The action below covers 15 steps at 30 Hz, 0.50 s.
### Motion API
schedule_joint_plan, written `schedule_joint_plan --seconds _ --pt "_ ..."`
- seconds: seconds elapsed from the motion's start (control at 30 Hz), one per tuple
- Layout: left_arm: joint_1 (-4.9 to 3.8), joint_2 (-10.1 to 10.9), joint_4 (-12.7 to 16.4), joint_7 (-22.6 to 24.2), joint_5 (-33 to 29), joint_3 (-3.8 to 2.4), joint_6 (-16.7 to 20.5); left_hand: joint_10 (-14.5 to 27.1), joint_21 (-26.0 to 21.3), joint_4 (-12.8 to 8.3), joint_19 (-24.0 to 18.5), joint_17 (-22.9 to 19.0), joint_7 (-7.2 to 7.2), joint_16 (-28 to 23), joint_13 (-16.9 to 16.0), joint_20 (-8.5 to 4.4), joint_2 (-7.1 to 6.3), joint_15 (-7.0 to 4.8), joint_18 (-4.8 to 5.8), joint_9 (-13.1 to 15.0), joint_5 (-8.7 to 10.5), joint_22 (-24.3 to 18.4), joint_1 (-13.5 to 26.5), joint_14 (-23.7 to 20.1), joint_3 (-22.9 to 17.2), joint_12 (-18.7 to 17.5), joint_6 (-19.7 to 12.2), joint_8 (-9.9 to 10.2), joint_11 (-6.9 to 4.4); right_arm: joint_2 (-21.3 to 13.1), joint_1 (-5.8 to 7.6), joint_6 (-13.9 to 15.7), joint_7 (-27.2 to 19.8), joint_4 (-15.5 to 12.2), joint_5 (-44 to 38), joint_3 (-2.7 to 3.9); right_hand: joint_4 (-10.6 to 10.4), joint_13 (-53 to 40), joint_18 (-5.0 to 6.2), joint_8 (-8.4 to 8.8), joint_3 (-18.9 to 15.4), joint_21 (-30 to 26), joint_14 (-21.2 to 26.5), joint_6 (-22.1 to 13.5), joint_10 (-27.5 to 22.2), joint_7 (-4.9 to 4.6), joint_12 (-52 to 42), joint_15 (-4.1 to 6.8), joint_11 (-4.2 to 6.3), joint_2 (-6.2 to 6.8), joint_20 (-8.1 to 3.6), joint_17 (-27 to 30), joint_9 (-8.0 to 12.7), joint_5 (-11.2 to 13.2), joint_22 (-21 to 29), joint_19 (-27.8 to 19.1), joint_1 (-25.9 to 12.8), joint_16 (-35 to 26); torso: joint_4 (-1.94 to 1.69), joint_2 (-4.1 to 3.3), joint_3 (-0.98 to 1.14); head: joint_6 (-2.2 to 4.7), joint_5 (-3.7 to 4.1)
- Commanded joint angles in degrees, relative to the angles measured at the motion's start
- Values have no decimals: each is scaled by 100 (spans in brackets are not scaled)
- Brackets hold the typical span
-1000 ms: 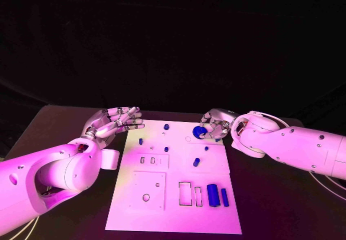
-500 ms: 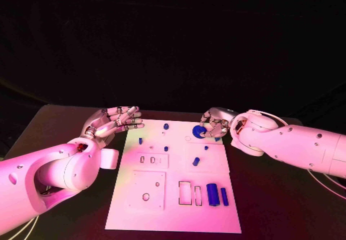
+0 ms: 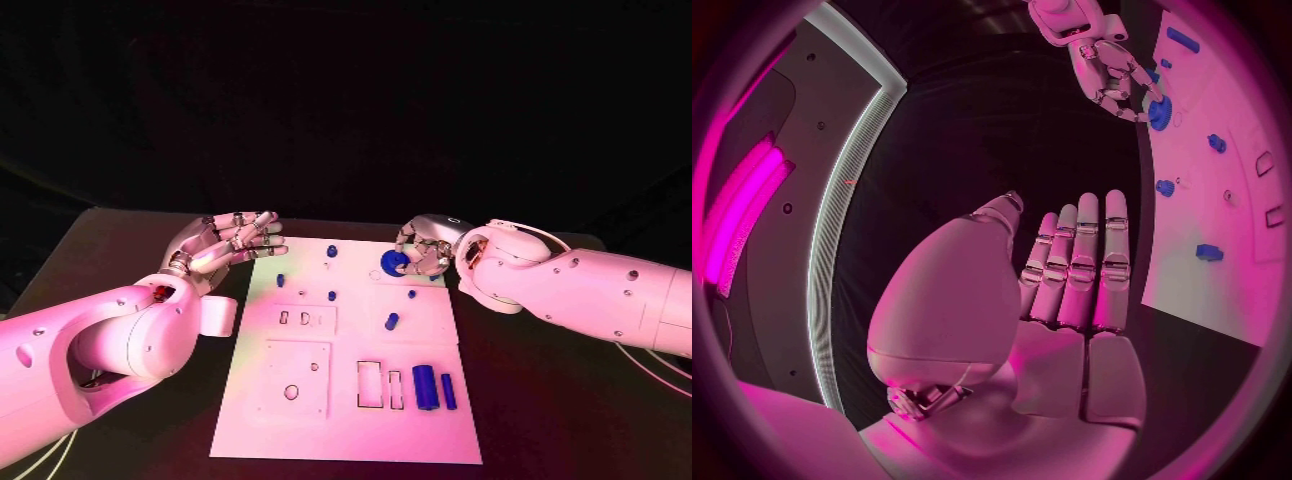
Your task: Assemble the parts on the task board
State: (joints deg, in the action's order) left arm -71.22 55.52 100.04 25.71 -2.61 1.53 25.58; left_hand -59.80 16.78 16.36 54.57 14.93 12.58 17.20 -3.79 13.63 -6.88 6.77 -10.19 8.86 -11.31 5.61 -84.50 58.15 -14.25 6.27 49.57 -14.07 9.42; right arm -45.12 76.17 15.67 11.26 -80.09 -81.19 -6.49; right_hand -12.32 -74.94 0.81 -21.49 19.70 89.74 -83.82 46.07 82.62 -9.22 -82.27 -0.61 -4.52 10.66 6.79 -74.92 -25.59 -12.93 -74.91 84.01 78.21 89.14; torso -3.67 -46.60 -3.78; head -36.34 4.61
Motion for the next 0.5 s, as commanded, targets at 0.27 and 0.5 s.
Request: schedule_joint_plan --seconds 0.27,0.5 --pt "-14 -14 4 5 -8 -4 -134 -6 -36 3 28 6 30 -21 3 -6 -11 32 -36 -9 27 -6 42 7 -43 -30 -10 27 33 9 -46 -200 217 -33 -492 -26 -93 -670 -81 11 -13 26 -567 42 15 -6 -15 1 -5 159 6 -1272 19 -9 -1509 599 -121 19 -7 0 -3 -16 12" --pt "-14 -19 1 -3 -8 -4 -132 -3 -38 4 28 8 35 -24 3 -5 -12 33 -36 -10 28 -8 46 6 -45 -37 -14 32 36 32 -48 -243 283 -49 -597 -30 -176 -693 -81 13 -37 26 -572 73 32 6 -34 7 4 195 2 -1297 27 -167 -1509 599 -195 27 -10 0 0 -23 17"
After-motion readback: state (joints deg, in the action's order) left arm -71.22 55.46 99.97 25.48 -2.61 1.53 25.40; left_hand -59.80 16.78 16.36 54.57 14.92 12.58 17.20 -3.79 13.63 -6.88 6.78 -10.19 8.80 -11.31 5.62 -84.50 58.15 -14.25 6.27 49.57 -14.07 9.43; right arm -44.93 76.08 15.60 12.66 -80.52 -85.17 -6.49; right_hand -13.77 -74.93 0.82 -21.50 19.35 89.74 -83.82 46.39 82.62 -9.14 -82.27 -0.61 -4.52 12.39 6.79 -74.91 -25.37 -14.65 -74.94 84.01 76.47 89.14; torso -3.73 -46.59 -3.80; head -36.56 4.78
